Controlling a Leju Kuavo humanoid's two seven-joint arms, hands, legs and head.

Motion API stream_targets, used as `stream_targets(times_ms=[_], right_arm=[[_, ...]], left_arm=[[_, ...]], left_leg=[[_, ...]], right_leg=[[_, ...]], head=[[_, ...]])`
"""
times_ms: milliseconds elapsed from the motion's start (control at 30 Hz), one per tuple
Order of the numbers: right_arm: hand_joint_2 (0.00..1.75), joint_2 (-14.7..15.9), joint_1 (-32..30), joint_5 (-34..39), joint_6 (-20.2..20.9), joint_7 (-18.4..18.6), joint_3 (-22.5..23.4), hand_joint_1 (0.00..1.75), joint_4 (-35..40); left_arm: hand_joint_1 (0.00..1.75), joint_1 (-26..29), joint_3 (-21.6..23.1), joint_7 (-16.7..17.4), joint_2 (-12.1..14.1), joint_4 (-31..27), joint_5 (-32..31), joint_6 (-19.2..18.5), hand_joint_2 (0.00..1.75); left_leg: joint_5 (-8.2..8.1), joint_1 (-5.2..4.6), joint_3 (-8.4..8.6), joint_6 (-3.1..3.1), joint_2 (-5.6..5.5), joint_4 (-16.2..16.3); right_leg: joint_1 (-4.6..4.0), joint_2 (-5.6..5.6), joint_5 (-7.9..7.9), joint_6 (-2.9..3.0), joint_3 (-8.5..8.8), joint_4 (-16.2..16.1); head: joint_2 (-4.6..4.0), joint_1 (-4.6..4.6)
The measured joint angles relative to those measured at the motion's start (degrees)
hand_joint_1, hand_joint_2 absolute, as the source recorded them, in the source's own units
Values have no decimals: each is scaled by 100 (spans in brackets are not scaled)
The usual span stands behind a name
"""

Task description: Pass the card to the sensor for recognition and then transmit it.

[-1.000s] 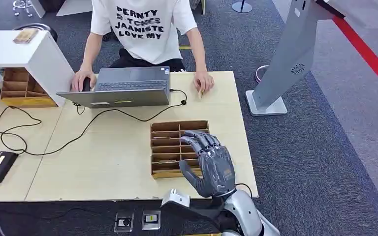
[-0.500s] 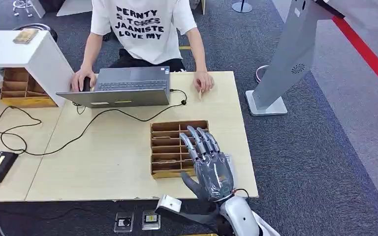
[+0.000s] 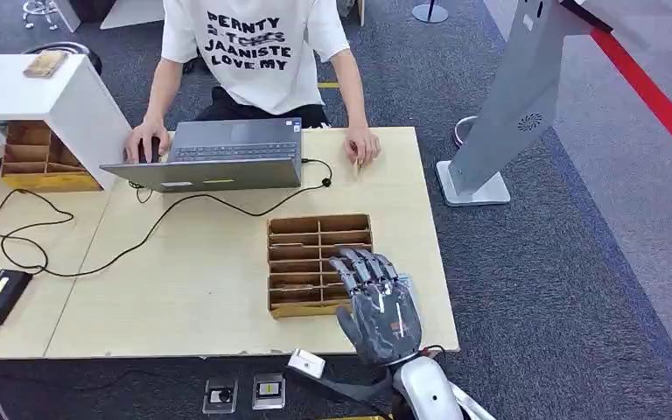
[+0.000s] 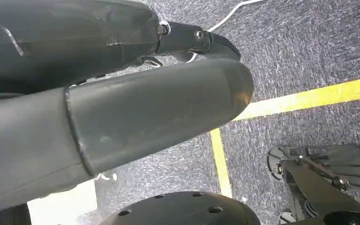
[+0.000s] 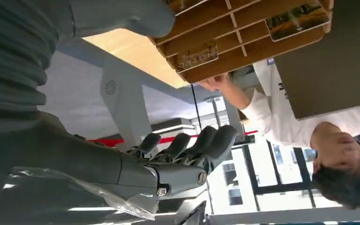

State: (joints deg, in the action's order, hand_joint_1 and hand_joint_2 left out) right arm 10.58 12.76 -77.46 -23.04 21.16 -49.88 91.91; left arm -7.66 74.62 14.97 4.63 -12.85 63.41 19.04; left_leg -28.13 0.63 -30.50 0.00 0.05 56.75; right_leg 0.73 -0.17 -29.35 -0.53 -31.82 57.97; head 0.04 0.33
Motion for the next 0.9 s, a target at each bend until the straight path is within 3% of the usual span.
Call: stream_targets(times_ms=[100, 400, 900], right_arm=[[175, 22, -19, -20, 59, 4, 2, 86, 0], [175, 90, -51, -61, 227, 22, 17, 56, -2], [175, 149, -67, -140, 461, 48, 57, 54, -28]], left_arm=[[0, 0, 0, -11, 4, 0, -2, -11, 0], [0, 0, 0, -24, 18, 0, -46, -55, 0], [0, 0, 0, -74, 39, 0, -79, -96, 0]], left_leg=[[0, 0, 0, 0, 0, 0], [0, 0, 0, 0, 0, 0], [0, 0, -1, 0, 0, 0]], right_leg=[[0, 0, 0, 0, 0, 0], [0, 0, 0, 0, 0, 0], [0, 0, 0, 0, 1, 0]], head=[[-2, 0], [-2, 0], [0, 0]])
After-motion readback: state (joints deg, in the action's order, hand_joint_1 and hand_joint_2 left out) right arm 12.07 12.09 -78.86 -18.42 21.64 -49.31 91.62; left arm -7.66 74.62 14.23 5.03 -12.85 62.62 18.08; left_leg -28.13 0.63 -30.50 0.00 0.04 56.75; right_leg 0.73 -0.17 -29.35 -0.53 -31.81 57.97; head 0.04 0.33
